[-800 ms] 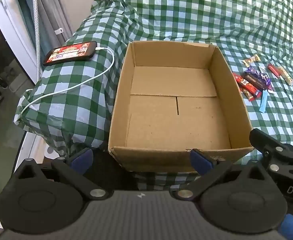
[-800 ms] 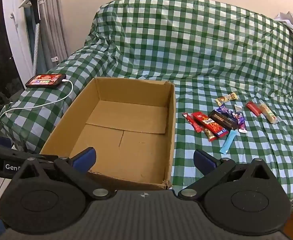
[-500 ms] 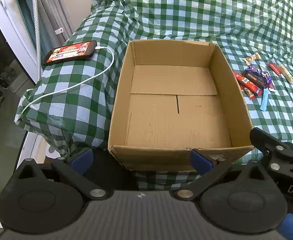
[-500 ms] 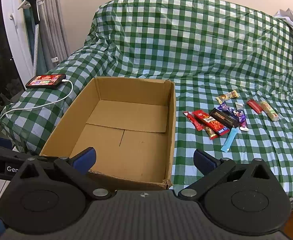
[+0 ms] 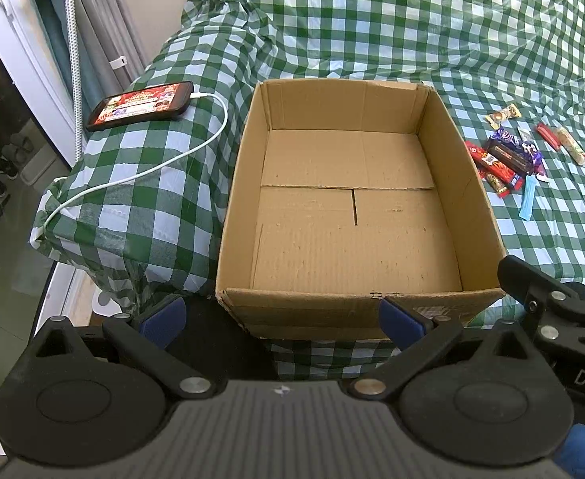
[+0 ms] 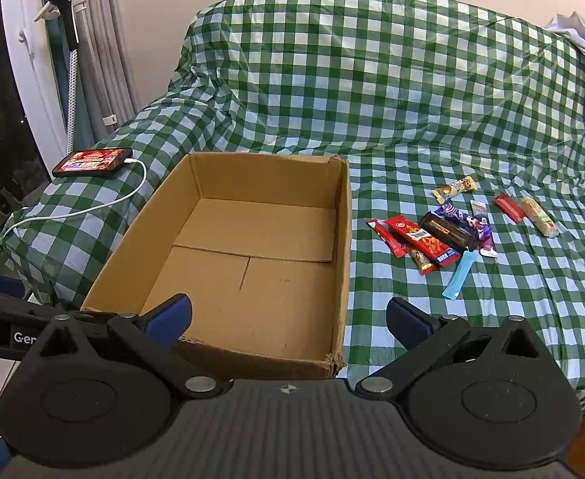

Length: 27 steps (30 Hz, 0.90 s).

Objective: Organize snacks

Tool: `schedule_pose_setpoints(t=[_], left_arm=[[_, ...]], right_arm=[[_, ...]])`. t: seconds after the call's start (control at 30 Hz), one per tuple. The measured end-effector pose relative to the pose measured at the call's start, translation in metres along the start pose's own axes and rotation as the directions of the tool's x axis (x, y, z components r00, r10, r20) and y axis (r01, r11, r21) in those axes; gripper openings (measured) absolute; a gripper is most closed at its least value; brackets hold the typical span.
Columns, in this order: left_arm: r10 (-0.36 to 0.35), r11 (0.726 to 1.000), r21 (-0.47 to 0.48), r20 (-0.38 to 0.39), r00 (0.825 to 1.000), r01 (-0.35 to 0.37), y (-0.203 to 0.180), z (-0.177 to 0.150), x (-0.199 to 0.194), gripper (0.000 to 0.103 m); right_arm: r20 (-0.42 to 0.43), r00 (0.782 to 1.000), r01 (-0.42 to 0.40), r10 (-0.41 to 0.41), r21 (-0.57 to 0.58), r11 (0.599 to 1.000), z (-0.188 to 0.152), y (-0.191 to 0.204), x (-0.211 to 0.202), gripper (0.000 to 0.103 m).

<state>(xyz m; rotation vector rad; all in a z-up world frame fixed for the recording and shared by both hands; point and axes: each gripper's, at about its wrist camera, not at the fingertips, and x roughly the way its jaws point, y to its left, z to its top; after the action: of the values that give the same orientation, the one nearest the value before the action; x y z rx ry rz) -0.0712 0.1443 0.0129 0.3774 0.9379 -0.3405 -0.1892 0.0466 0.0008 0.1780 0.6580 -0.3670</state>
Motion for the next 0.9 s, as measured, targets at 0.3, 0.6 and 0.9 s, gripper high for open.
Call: schedule_pose_setpoints(t=[0.3, 0.6, 0.9], left_arm=[[-0.002, 1.0, 0.0, -0.001, 1.0, 0.002, 0.0, 0.0, 0.0, 0.103], [-0.001, 1.0, 0.023, 0.007, 1.0, 0.001, -0.007, 0.007, -0.007, 0.103], [-0.015, 0.998, 0.064, -0.007, 1.0, 0.015, -0.04, 0.04, -0.004, 0.103]], right_arm=[[-0.005, 1.0, -0.001, 0.001, 0.004, 1.0, 0.0, -0.001, 0.008, 0.103], [0.011, 1.0, -0.011, 0.01, 0.033, 0.999, 0.004, -0.008, 0.003, 0.103], [0.031, 0.999, 0.007, -0.012, 0.143, 0.99, 0.005, -0.055, 0.008, 0.103]])
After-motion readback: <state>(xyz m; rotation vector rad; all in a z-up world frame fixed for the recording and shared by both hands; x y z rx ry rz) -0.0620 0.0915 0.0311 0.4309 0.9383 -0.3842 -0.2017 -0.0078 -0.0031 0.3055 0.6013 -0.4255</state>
